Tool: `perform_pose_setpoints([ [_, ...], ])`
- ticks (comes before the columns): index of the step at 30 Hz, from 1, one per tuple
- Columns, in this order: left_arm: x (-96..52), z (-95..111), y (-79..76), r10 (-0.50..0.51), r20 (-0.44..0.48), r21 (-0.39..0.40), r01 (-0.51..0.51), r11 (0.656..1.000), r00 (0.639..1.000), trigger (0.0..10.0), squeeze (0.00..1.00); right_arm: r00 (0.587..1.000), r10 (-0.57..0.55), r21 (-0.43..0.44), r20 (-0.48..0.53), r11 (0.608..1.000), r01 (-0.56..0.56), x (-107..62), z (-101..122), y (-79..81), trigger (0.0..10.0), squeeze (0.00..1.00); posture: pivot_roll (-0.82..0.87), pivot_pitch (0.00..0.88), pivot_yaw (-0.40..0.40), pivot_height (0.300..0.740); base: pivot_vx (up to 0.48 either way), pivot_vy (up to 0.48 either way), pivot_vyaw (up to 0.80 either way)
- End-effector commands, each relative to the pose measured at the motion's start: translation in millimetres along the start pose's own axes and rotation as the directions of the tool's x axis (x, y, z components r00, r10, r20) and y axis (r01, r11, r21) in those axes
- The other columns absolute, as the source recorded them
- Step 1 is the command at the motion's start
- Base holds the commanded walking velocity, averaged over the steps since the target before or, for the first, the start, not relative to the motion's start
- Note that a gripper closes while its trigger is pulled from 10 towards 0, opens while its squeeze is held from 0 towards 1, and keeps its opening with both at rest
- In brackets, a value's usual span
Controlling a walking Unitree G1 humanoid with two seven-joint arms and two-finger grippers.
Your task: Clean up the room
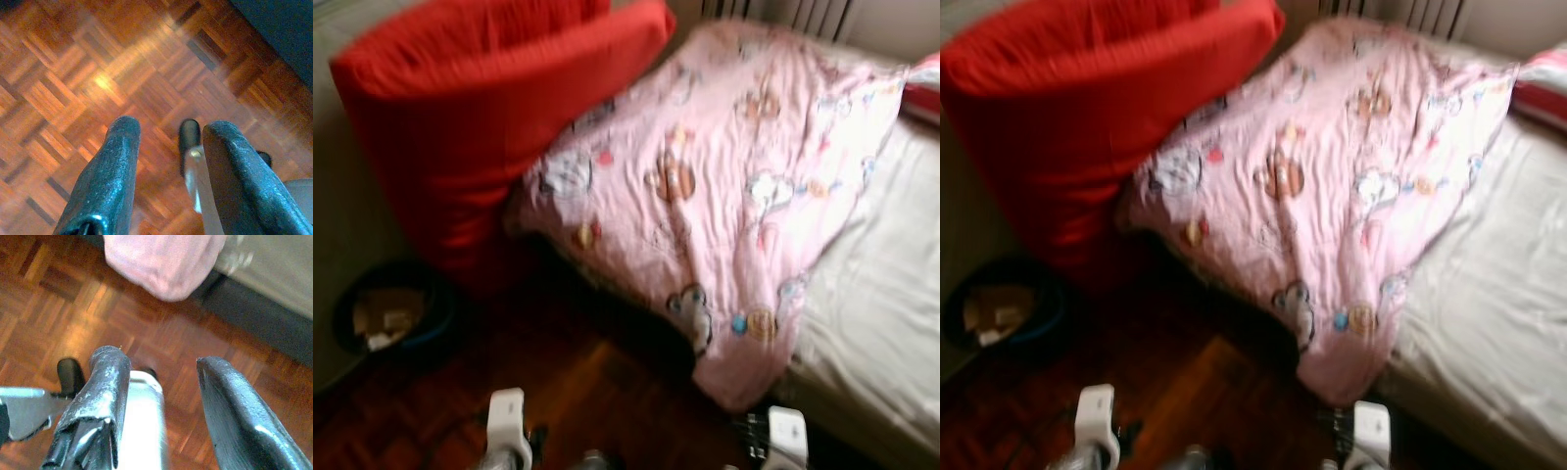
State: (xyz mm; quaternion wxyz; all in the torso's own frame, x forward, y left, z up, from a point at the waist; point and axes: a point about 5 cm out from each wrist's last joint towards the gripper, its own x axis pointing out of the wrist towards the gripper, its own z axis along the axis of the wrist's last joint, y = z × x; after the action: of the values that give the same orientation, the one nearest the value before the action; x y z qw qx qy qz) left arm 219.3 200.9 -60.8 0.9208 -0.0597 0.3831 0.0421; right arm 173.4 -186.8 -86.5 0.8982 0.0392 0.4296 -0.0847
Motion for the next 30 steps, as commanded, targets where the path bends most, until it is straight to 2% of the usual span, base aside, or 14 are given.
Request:
perform_pose_setpoints([
  [1,-3.2,-14.8,1.2,-0.001,-0.054,-0.01,0.0,1.0,0.999,10.0,0.0,0.999,-0.015,-0.004,-0.045,1.0,0.015,-4.1,-15.3,-5.9,10.0,0.0,-0.09,0.155,0.053,0.74,0.0,0.375,0.0],
  [8,-4.6,-19.0,3.5,0.004,-0.066,-0.006,-0.004,1.0,0.998,10.0,0.0,0.999,-0.014,-0.007,-0.038,1.0,0.014,-3.0,-11.6,-7.8,10.0,0.0,-0.09,0.149,0.053,0.74,0.0,0.356,0.0],
  [13,-5.6,-25.6,-0.9,0.0,-0.084,0.002,0.0,1.0,0.996,10.0,0.0,0.999,-0.008,0.001,-0.035,1.0,0.009,-2.8,-10.9,-6.6,10.0,0.0,-0.09,0.156,0.054,0.74,0.0,0.0,0.0],
  [23,-4.1,-24.4,-5.6,-0.023,-0.106,0.007,0.024,1.0,0.994,10.0,0.0,0.999,-0.006,-0.011,-0.034,1.0,0.005,-2.9,-11.1,-6.3,10.0,0.0,-0.09,0.163,0.054,0.74,0.0,0.0,0.0],
  [30,-3.3,-21.9,-4.5,-0.001,-0.102,-0.006,0.0,1.0,0.995,10.0,0.0,0.999,-0.004,-0.027,-0.041,1.0,0.003,-2.9,-11.5,-6.4,10.0,0.0,-0.09,0.164,0.055,0.74,0.0,0.0,0.0],
])
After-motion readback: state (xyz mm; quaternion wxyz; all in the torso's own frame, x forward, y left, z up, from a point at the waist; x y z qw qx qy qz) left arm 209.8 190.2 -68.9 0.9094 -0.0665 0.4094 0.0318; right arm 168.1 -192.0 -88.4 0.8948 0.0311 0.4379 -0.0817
